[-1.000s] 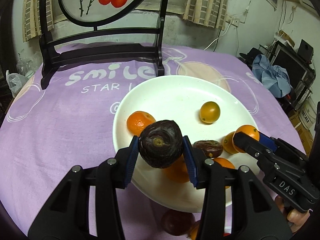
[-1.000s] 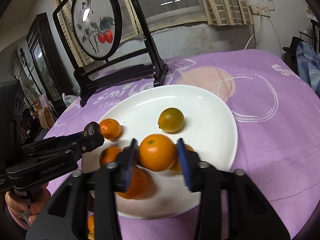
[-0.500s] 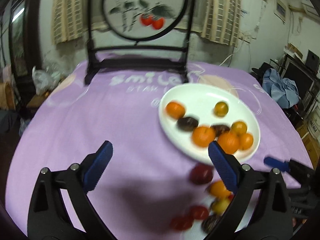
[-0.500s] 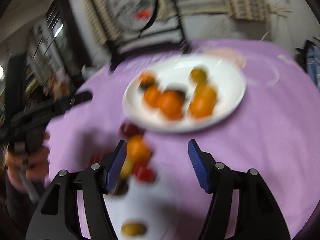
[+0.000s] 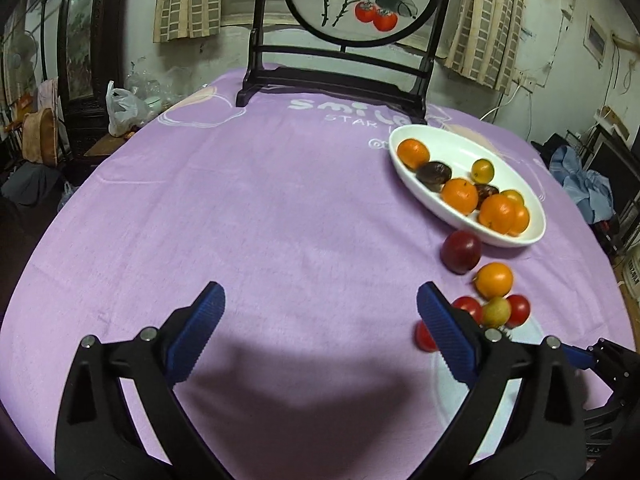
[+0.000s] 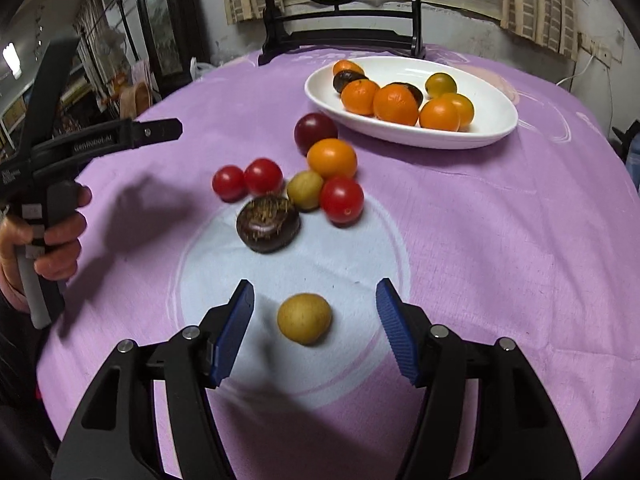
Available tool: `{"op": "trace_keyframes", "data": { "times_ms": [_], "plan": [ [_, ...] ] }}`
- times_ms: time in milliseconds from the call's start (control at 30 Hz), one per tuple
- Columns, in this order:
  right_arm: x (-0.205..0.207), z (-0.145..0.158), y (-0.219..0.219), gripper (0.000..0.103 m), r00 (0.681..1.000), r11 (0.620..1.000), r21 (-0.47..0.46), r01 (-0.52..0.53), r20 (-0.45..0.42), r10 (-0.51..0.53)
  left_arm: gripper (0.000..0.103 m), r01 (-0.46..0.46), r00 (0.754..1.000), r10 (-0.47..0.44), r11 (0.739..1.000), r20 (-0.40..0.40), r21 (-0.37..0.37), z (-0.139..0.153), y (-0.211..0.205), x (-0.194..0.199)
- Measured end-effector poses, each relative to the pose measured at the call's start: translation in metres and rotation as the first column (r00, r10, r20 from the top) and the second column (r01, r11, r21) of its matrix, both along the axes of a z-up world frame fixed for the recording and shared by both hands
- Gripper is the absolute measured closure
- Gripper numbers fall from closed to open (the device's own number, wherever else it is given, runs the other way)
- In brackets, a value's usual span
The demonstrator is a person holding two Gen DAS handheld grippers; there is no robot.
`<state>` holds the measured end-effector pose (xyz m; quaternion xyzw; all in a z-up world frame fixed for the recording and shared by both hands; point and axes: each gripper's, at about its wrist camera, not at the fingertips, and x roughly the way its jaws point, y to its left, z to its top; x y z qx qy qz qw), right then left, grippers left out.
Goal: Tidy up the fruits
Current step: 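Move both open tools back toward the small dish of fruits, then grasp the yellow-green fruit with the right tool while the left tool grasps a dark brown fruit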
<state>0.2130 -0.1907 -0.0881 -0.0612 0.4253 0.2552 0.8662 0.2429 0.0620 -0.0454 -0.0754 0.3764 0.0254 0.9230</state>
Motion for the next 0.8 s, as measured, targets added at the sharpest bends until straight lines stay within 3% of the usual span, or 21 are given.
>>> {"op": "trace_keyframes", "data": {
  "times_ms": [67, 100, 233, 300, 367, 467, 567, 633, 733, 800],
  "plan": [
    [-0.002, -0.001, 0.002, 0.04, 1.0, 1.0, -0.014, -0.012, 0.001, 0.012, 0.005, -0.002, 1.0, 0.002, 1.0, -0.007, 0.0, -0.003, 0.0, -0.002],
    [-0.003, -0.003, 0.003, 0.047, 1.0, 1.0, -0.024, -0.016, 0.0, 0.016, 0.005, -0.005, 1.0, 0.005, 1.0, -0.01, -0.004, -0.003, 0.002, -0.002],
    [-0.006, -0.007, 0.008, 0.056, 1.0, 0.998, -0.06, -0.031, -0.008, 0.031, 0.005, -0.014, 1.0, 0.014, 1.0, -0.01, -0.023, -0.004, 0.005, -0.003],
    [-0.006, -0.008, 0.009, 0.069, 0.999, 0.996, -0.082, -0.03, 0.009, 0.031, 0.005, -0.018, 1.0, 0.017, 1.0, -0.011, -0.023, -0.004, 0.006, -0.003],
    [-0.006, -0.007, 0.006, 0.076, 1.0, 0.998, -0.063, -0.031, 0.001, 0.031, 0.005, -0.016, 1.0, 0.016, 1.0, -0.011, -0.024, -0.004, 0.006, -0.002],
    [0.001, -0.001, -0.011, 0.076, 0.999, 0.999, 0.003, 0.034, -0.004, -0.034, 0.005, 0.002, 1.0, -0.002, 1.0, -0.008, -0.028, -0.003, 0.003, -0.003],
    [0.008, 0.006, -0.03, 0.076, 0.994, 0.991, 0.072, 0.108, -0.001, -0.109, 0.005, 0.119, 0.993, -0.119, 0.991, 0.006, -0.068, -0.001, -0.01, -0.007],
    [0.011, 0.009, -0.04, 0.076, 0.988, 0.983, 0.097, 0.153, -0.007, -0.153, 0.006, 0.243, 0.97, -0.241, 0.969, 0.03, -0.049, 0.002, -0.031, -0.015],
    [0.015, 0.008, -0.046, 0.076, 0.984, 0.976, 0.119, 0.18, -0.03, -0.178, 0.017, 0.427, 0.904, -0.427, 0.904, 0.027, -0.002, 0.0, -0.071, -0.028],
    [0.014, 0.008, -0.045, 0.076, 0.984, 0.976, 0.122, 0.18, -0.035, -0.177, 0.025, 0.472, 0.881, -0.472, 0.881, -0.007, 0.016, -0.007, -0.089, -0.029]
  ]
}}
